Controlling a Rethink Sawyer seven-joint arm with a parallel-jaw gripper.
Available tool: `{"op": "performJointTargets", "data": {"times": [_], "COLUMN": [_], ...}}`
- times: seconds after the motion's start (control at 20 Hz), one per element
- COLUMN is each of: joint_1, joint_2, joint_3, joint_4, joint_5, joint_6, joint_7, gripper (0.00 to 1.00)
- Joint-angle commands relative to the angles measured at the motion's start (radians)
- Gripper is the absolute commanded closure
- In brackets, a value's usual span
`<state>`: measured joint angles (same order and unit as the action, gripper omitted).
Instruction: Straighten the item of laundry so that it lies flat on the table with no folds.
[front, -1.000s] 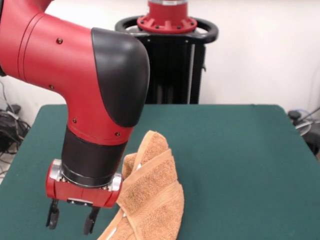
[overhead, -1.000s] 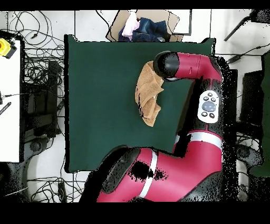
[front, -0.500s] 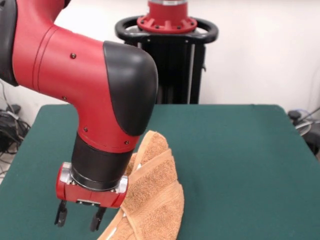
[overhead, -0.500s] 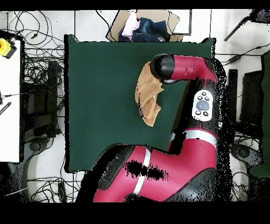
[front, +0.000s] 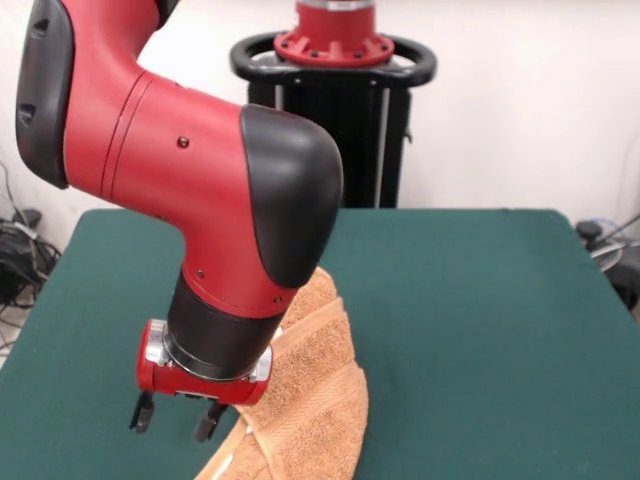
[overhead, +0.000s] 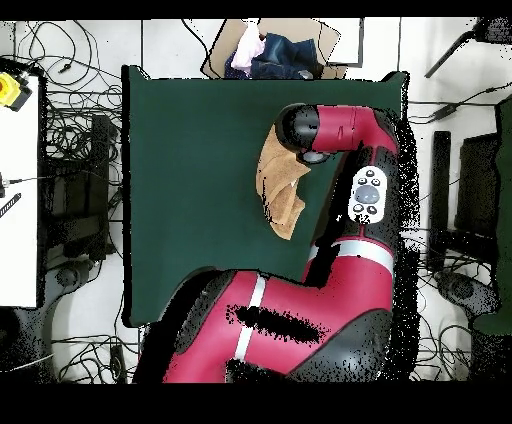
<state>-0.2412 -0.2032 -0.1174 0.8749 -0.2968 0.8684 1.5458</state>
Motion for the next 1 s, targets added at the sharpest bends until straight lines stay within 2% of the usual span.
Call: {"op": "performJointTargets", "data": {"times": [0.05, 0.35, 0.45, 0.55, 0.7, 1.0], "joint_1": [0.025, 0.033, 0.018, 0.008, 0.001, -0.037], "joint_2": [0.04, 0.043, 0.031, 0.019, 0.0, -0.122], "joint_3": [-0.011, -0.027, -0.001, 0.017, 0.025, 0.053], "joint_4": [0.018, 0.02, 0.052, 0.079, 0.107, 0.237], "joint_5": [-0.018, -0.019, -0.003, -0.002, -0.009, 0.018], "joint_6": [0.086, 0.073, -0.052, -0.121, -0.167, -0.15], "joint_7": [0.122, 0.128, 0.159, 0.158, 0.133, 0.017], "gripper": [0.0, 0.0, 0.0, 0.0, 0.0, 0.0]}}
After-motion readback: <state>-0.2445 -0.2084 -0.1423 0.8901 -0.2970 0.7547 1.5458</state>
